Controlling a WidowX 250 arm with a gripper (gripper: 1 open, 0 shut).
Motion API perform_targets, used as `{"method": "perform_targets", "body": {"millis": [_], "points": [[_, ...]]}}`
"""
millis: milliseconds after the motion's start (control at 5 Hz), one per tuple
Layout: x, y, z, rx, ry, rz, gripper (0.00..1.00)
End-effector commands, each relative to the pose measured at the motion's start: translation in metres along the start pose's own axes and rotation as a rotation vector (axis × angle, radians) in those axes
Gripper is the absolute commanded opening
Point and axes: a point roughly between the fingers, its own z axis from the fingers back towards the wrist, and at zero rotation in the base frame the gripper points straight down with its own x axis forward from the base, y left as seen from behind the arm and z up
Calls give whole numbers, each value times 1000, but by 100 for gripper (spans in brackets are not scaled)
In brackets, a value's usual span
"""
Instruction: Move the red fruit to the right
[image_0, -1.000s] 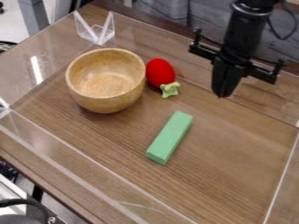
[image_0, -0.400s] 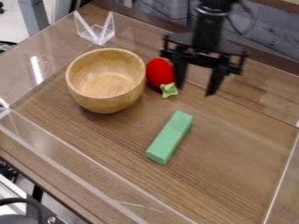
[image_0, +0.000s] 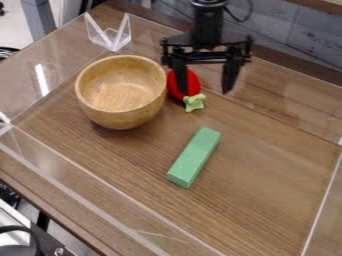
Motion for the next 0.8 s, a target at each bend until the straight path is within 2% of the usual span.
{"method": "perform_targets", "body": {"millis": [0,200,400,600], "points": [[27,1,13,-68,-65,179,100],[45,7,9,-90,-71,357,100],[53,-2,-1,-90,-77,465,100],[55,-12,-7,-86,-91,511,100]]}}
